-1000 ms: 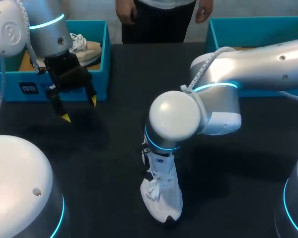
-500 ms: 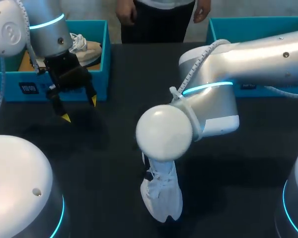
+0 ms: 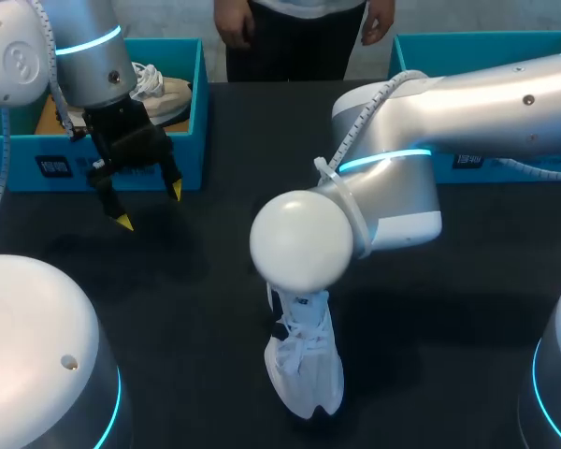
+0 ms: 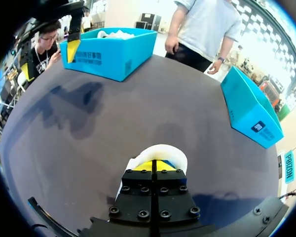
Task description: Take the shoe out of the shoebox, open the shoe tongue, remove and reinsert the insole, then place the shoe into the shoebox
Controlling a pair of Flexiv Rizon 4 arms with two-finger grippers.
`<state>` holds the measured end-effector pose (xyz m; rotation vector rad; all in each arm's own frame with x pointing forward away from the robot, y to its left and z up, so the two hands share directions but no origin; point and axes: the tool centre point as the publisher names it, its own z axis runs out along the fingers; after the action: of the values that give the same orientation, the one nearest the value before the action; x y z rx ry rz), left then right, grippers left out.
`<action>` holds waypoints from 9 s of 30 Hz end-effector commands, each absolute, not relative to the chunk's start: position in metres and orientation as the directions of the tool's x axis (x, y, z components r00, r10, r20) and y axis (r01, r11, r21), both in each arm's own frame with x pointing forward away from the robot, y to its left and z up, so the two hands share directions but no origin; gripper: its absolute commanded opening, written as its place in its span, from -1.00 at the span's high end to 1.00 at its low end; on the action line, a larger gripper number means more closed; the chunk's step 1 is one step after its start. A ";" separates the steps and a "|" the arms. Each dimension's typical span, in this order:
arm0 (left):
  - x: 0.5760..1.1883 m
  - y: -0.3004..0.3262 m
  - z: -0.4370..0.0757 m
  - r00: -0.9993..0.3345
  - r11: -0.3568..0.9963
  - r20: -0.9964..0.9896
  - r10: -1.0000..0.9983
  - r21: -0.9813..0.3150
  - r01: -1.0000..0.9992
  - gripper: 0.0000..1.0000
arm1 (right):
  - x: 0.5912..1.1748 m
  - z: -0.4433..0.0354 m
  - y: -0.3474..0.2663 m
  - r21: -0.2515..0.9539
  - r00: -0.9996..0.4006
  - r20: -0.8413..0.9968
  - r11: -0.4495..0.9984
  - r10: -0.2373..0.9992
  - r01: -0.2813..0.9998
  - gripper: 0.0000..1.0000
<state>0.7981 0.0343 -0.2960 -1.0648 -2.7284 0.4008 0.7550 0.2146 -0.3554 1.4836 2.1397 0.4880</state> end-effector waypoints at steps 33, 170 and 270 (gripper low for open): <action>0.797 0.035 -0.296 -0.726 0.707 0.074 0.684 -0.312 0.635 -1.00 | 0.748 -0.357 0.216 0.525 -0.193 -0.304 0.333 0.933 0.783 1.00; 0.797 0.035 -0.296 -0.726 0.707 0.074 0.684 -0.312 0.635 -1.00 | 0.750 -0.377 0.203 0.468 -0.133 -0.308 0.272 0.942 0.841 1.00; 0.797 0.041 -0.297 -0.683 0.674 0.103 0.723 -0.323 0.664 -1.00 | 0.743 -0.386 0.191 0.363 0.040 -0.535 0.187 0.844 0.913 1.00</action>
<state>0.7948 0.0404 -0.2975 -1.1229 -2.6702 0.3856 0.7466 0.1824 -0.3780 1.5381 1.9386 -0.1596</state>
